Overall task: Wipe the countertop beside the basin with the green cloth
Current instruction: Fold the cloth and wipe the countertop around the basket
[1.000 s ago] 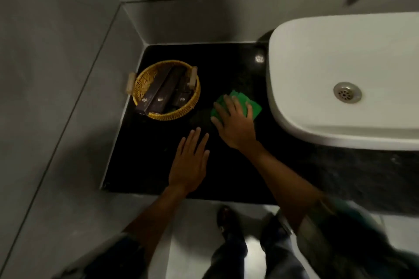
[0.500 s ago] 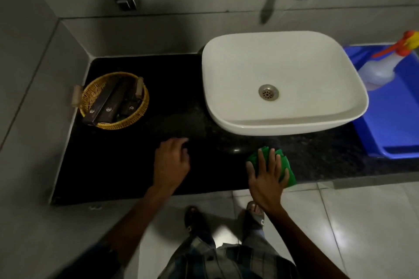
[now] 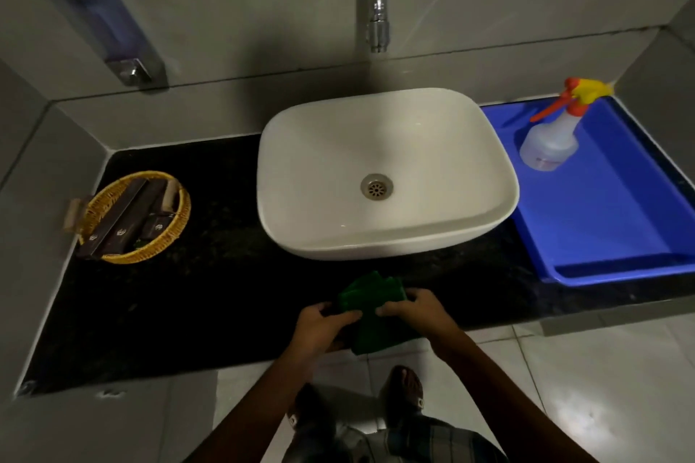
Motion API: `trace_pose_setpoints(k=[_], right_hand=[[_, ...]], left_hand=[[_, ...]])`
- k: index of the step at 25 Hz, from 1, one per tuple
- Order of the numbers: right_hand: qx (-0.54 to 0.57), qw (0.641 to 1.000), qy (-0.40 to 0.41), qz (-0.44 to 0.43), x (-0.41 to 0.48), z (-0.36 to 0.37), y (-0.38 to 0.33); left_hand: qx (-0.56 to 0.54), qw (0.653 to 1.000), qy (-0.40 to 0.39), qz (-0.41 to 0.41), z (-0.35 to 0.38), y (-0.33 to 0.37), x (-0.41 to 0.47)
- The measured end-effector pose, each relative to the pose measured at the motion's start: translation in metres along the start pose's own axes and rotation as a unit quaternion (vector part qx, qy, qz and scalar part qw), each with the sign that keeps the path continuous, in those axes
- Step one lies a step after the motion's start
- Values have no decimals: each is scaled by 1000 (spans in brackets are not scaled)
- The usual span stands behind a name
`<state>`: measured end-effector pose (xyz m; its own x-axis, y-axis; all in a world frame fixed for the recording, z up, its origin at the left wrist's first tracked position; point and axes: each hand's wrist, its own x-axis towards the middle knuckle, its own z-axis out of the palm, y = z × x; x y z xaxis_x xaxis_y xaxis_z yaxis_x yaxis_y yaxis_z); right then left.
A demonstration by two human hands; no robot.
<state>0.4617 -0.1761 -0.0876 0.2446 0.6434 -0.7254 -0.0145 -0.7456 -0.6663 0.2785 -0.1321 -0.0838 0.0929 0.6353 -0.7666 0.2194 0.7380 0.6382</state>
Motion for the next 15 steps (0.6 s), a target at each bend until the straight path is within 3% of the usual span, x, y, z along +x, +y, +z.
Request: trace_pose_setpoints(k=[3,6,9,12,15], right_hand=[[60,998,-5,-27,-3,-23,-4],[26,999,-17,-36,1,-47,-10],[-89,995,-37,-21,8,-61,-15],[-138,986,-97,10,15,-50,-18],[-142,969,-202,-6,20,-11,-32]], left_hand=[[-27,999,-43,9,20,12,-14],[-20,998,-36,44,43,21,-16],[18,995,23,96,56,22,-12],[76,984,96,131,45,12,-6],[11,977,178,115,7,15,-4]])
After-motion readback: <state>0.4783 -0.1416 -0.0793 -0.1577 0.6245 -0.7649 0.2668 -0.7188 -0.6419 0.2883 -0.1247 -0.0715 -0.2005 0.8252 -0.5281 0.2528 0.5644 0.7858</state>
